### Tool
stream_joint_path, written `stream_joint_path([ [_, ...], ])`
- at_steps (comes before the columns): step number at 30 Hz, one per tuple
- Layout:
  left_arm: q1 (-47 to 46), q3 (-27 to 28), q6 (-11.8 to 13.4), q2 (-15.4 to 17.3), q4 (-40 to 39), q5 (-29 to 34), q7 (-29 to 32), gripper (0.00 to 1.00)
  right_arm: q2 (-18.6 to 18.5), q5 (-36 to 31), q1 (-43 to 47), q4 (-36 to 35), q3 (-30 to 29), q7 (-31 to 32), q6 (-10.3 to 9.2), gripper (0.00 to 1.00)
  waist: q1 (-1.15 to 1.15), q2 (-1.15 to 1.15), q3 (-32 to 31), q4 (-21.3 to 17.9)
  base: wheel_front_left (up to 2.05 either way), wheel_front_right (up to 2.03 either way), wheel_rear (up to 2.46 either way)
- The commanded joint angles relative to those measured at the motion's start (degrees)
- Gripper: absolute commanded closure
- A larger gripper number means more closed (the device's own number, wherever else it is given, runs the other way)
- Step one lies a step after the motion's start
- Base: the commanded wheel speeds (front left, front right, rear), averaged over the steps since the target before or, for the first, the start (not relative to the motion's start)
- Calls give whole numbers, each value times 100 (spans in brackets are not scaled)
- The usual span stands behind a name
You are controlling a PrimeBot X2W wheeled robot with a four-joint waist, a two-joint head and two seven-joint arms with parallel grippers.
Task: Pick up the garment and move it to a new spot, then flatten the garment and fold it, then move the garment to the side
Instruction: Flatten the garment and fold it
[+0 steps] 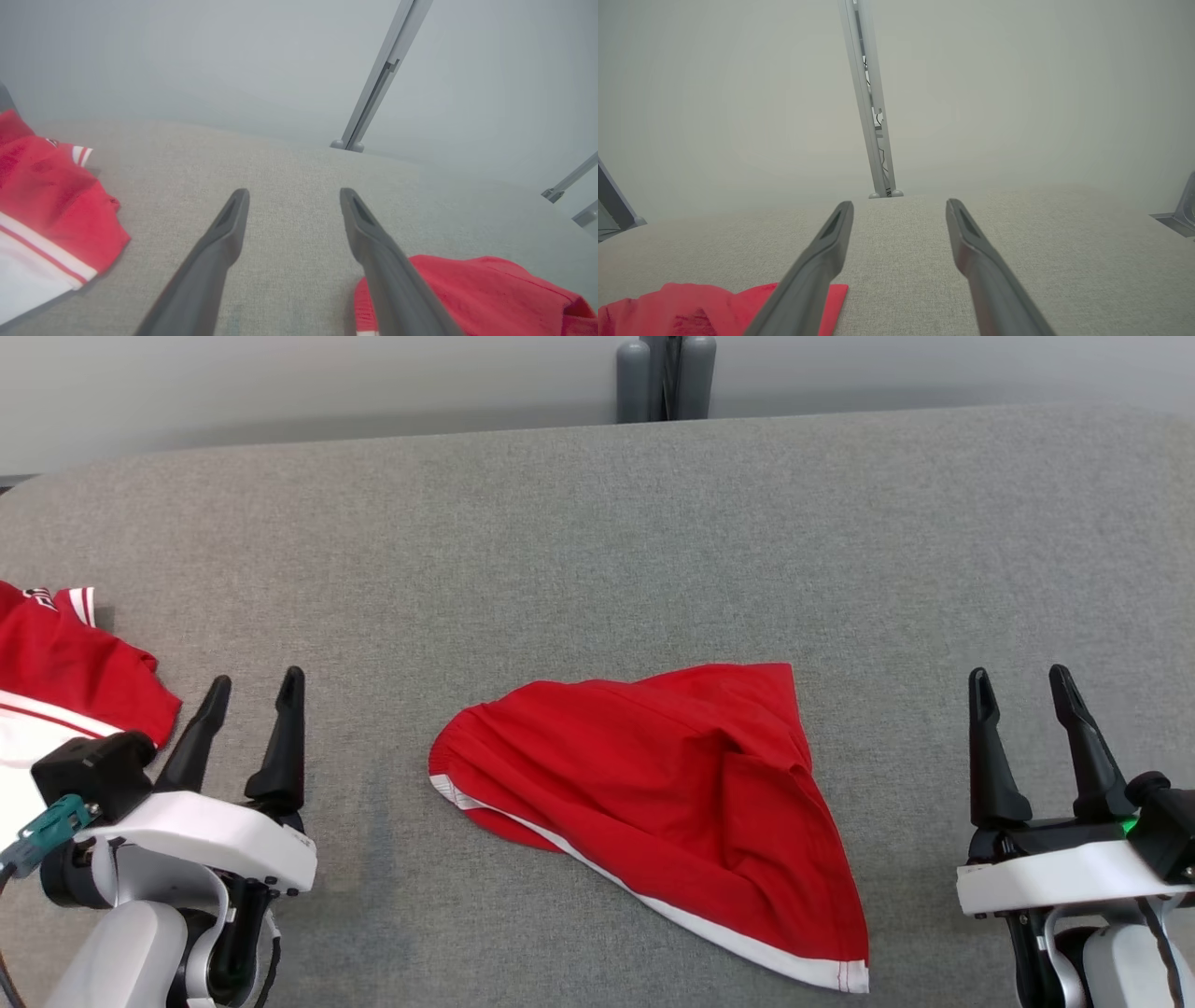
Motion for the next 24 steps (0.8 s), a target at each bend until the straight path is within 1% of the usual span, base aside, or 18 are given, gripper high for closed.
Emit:
stream_joint_path([
  [1, 48, 48, 78, -11, -45, 80, -134, 0, -49, -55, -82, 5, -36, -49, 4, 0, 0, 0, -90, 63, 0, 0, 0],
  [2, 46, 119, 175, -20, -90, 189, -324, 0, -49, -73, -88, 21, -56, -47, 4, 0, 0, 0, -134, 82, 0, 0, 0],
  [5, 123, 148, 360, -47, -153, 430, -650, 0, -69, -162, -98, 68, -95, -54, 4, 0, 0, 0, -267, 119, 0, 0, 0],
  [8, 216, 92, 514, -15, -169, 673, -855, 0, -62, -232, -2, 121, -61, -22, 4, 0, 0, 0, -412, 120, 0, 0, 0],
  [18, 798, -175, 853, 51, -111, 1227, -1113, 0, -18, -235, 625, 142, 71, 58, 4, 0, 0, 0, -796, 50, 0, 0, 0],
  [19, 909, -198, 919, 77, -108, 1305, -1138, 0, -11, -210, 745, 122, 53, 81, 4, 0, 0, 0, -878, 44, 0, 0, 0],
  [24, 1122, -236, 965, 133, -153, 1409, -1188, 0, -4, -242, 994, 49, -11, 144, 4, 0, 0, 0, -1059, 36, 0, 0, 0],
])
